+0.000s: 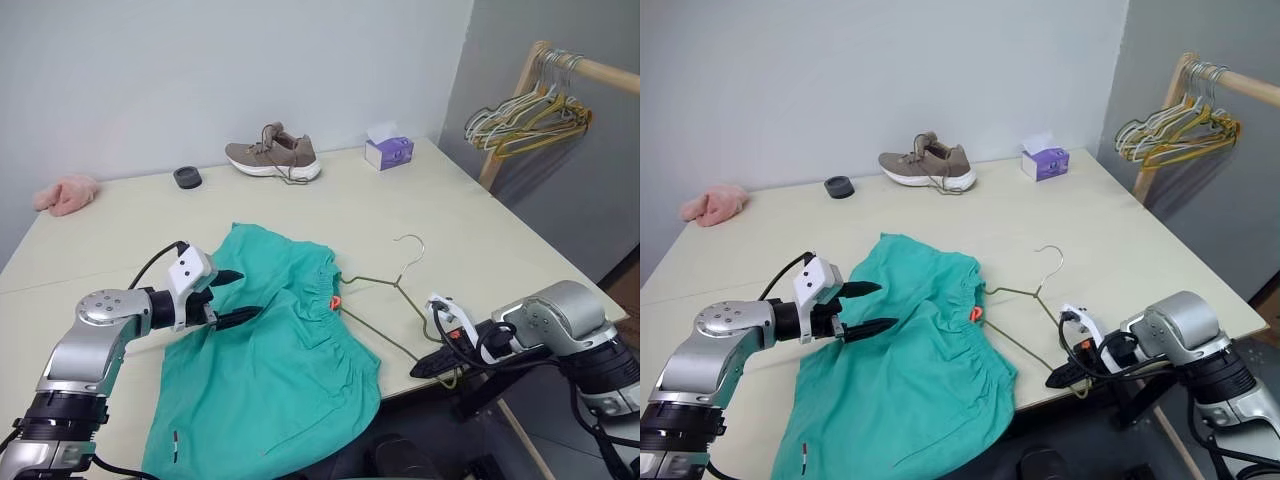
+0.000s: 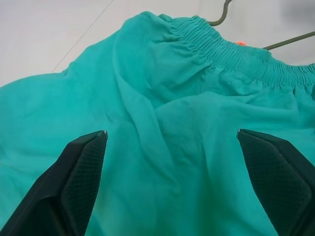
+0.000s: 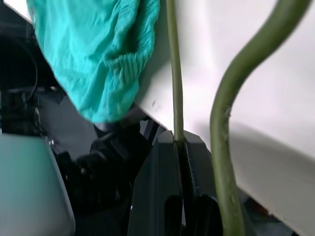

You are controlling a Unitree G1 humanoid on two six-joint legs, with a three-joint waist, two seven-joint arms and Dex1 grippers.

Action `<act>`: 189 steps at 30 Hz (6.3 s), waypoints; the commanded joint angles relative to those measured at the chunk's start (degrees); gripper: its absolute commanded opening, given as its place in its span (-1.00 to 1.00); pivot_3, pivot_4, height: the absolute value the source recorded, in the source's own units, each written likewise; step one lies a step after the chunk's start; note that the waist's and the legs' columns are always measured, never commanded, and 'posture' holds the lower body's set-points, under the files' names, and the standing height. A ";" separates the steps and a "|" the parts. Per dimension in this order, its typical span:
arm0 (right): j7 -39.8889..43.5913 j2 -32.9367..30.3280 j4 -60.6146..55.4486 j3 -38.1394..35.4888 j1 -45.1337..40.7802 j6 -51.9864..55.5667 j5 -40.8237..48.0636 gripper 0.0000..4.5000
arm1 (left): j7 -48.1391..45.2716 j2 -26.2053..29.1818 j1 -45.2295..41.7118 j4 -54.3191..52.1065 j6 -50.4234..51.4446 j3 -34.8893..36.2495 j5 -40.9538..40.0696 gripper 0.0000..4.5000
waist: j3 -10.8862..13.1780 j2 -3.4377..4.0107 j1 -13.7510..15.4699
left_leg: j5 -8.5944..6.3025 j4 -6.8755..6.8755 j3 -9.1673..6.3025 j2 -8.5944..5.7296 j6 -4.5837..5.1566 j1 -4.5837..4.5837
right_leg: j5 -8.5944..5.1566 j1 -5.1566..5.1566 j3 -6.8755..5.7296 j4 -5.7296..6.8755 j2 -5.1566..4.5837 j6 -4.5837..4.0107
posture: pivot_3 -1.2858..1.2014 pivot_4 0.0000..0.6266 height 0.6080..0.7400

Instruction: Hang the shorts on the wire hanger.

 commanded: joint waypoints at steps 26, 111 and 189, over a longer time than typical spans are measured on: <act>-5.34 -2.92 -15.63 17.51 -6.72 -36.10 -16.04 -1.00 | -1.43 2.73 -10.90 2.08 1.69 6.12 -4.20 0.98 | 0.00 0.00 0.51 | 0.00 -0.05 -0.01 -0.02 -0.01 -0.03 | -0.01 -0.08 -0.01 -0.03 0.00 0.02 | -0.17 -1.00 1.00; 11.02 -4.55 -9.32 15.52 -7.96 -62.85 -36.86 -0.89 | -17.27 3.89 -10.12 -0.90 -4.46 -7.29 3.65 -0.99 | 0.00 0.00 -2.00 | 0.01 -0.01 -0.05 -0.02 -0.01 -0.02 | 0.00 -0.08 -0.04 0.09 0.00 0.00 | -0.21 -1.00 1.00; -2.45 -1.96 1.12 -12.94 -1.05 -24.08 -1.55 -0.99 | -18.27 15.39 -0.43 -10.09 11.76 7.56 -13.13 -1.00 | 0.03 0.04 -0.82 | 0.01 0.04 0.09 -0.07 -0.01 0.01 | -0.06 -0.25 0.11 0.54 0.01 -0.04 | -0.19 -1.00 1.00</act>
